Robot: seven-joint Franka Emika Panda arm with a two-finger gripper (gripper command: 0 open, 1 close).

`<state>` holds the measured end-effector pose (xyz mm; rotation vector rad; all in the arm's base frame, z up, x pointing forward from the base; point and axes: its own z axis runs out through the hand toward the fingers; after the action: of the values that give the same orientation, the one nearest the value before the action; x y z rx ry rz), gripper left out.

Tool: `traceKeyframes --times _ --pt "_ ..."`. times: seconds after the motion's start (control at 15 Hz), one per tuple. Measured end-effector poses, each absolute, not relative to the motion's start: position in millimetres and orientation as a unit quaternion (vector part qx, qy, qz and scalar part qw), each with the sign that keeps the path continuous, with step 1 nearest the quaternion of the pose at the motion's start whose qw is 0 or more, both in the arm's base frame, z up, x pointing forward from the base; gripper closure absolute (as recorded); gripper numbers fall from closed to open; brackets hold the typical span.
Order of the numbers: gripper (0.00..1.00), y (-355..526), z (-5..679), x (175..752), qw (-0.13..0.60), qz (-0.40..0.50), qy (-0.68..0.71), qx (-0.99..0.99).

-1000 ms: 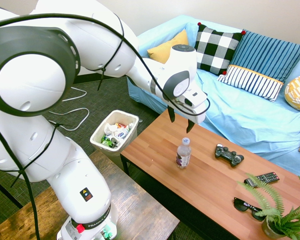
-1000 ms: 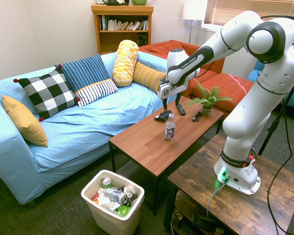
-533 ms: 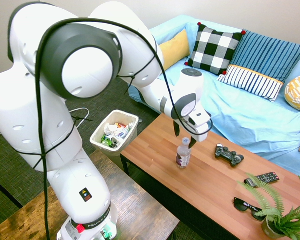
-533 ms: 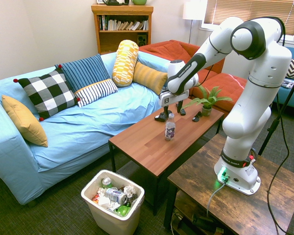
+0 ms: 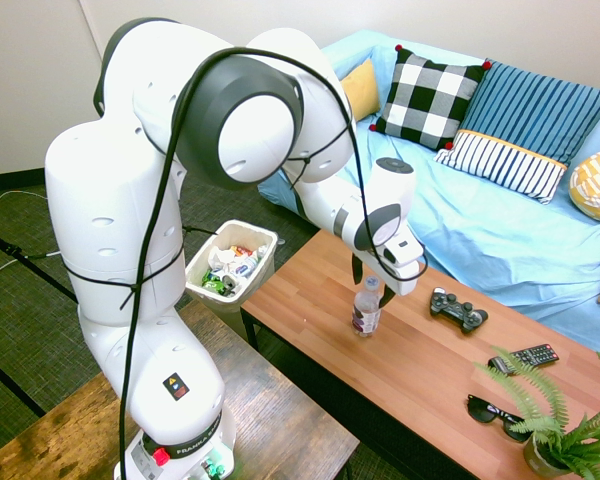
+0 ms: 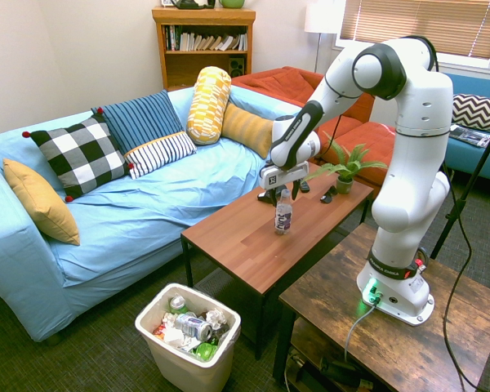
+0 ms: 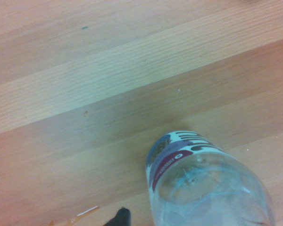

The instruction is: Throw the bottle in the trash bin

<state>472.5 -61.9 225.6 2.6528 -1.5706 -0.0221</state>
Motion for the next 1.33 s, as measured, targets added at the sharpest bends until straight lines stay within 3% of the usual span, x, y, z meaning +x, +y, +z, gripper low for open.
traceKeyframes --times 1.33 --pt "1.00 -64.7 233.7 470.5 0.013 -0.009 -0.523 0.852"
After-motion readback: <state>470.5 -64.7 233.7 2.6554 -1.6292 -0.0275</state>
